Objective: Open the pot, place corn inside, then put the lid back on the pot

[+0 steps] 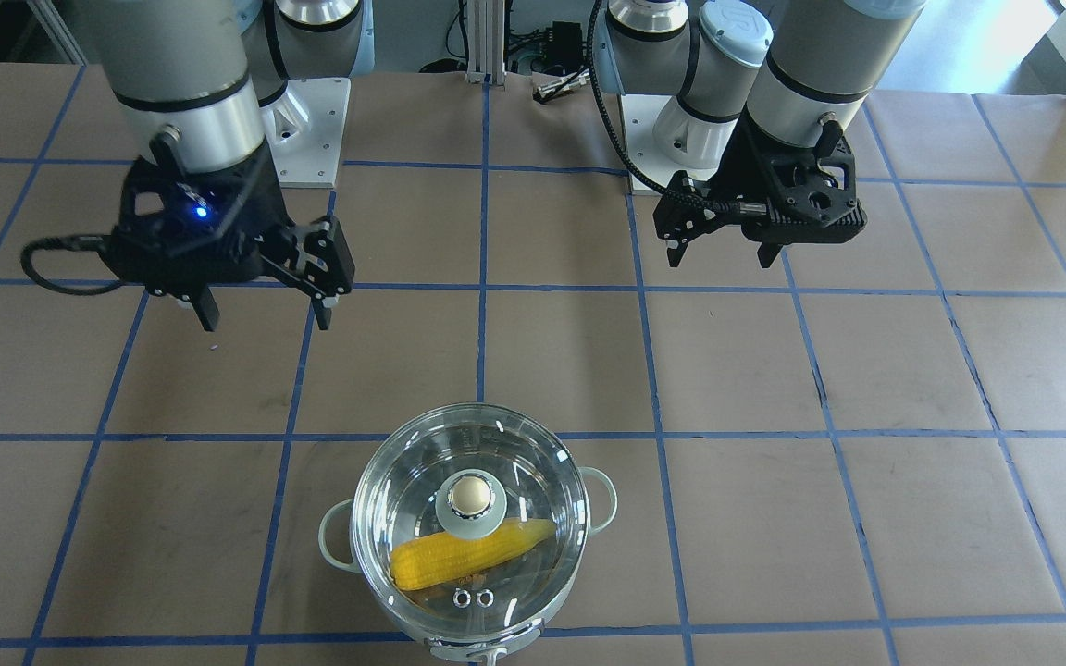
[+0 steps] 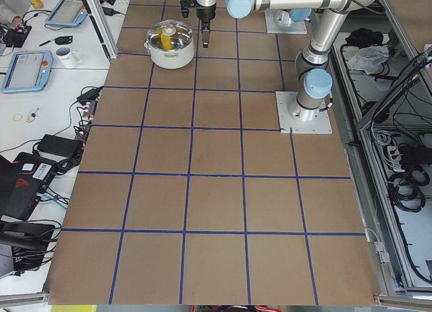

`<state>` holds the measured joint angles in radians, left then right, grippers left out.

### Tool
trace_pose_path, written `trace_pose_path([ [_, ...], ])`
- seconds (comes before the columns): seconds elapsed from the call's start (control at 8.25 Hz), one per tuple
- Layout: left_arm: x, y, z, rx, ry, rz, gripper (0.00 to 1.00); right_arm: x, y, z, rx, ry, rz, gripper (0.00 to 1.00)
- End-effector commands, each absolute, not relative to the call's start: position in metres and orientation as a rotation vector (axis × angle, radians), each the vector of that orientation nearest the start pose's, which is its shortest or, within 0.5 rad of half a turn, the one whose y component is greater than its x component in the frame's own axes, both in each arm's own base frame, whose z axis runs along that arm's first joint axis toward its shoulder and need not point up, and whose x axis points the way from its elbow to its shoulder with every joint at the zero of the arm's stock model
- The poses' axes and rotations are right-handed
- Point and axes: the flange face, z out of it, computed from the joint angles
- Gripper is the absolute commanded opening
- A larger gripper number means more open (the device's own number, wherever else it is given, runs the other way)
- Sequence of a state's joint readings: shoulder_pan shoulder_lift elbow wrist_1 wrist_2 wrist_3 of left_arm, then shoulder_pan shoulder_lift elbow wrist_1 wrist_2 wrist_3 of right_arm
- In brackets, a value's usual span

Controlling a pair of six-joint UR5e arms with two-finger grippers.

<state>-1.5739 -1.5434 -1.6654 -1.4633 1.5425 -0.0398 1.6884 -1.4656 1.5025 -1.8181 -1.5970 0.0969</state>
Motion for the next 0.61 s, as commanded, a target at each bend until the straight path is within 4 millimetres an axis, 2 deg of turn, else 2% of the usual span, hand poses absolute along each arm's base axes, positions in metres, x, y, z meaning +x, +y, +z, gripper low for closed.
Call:
trace_pose_path([
  [0.0,-0.1374,-0.4829,0.4661,-0.048,3.167,-0.065,1.00,0.1690,-0.4792,0.5160,-0.025,3.154,-0.155,1.00],
  [0.12,-0.1374,-0.4834,0.4654,-0.048,3.167,-0.062,1.00,0.1669,-0.4779,0.5083,-0.037,3.162,-0.122,1.00],
  [0.48,-0.1354,-0.4836,0.4654,-0.053,3.155,-0.063,1.00,0.1635,-0.4801,0.5101,-0.061,3.167,-0.141,1.00],
])
